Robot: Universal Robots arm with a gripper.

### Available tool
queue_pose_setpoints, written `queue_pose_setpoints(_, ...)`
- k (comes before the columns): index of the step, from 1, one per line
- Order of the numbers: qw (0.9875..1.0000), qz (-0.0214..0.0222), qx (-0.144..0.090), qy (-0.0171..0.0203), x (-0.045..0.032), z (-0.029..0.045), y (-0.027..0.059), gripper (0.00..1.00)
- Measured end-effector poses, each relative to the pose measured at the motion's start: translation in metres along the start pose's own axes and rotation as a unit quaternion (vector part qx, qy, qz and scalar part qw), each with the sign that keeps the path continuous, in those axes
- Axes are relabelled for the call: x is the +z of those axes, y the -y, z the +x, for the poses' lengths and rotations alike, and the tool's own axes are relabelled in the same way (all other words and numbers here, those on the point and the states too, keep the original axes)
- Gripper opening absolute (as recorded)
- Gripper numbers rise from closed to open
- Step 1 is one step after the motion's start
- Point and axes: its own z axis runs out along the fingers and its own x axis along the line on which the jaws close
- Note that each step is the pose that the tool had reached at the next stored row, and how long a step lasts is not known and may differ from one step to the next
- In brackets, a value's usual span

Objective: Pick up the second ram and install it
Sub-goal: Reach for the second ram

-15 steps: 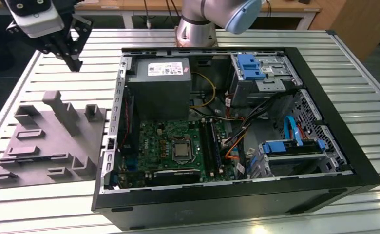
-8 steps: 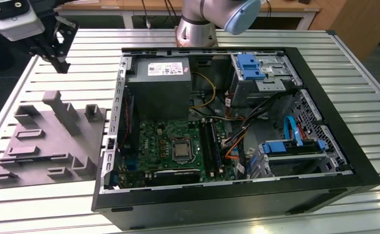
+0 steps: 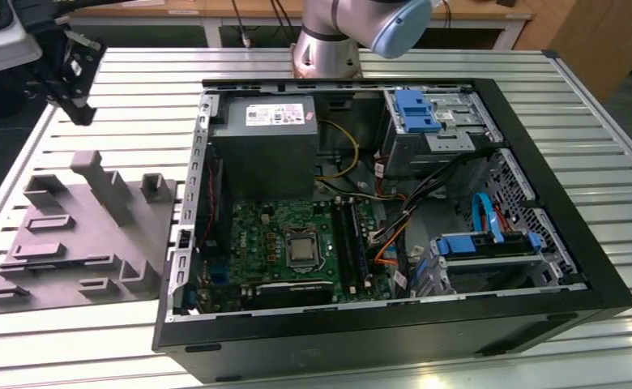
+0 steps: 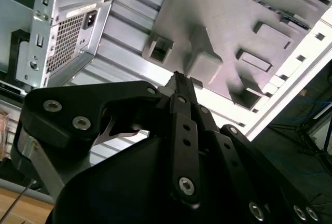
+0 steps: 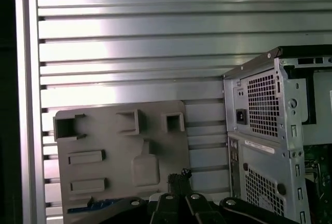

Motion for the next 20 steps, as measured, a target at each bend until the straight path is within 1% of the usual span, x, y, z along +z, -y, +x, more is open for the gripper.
queue_pose_setpoints(5, 1.0000, 0.0000, 0.000, 0.0000, 0.0030, 0.0104, 0.0032, 0.10)
queue_pose_setpoints(13, 1.0000, 0.0000, 0.000, 0.0000, 0.0087, 0.0222, 0.0128, 0.10)
queue_pose_setpoints(20, 1.0000, 0.0000, 0.000, 0.0000, 0.0119, 0.0329, 0.0215, 0.10)
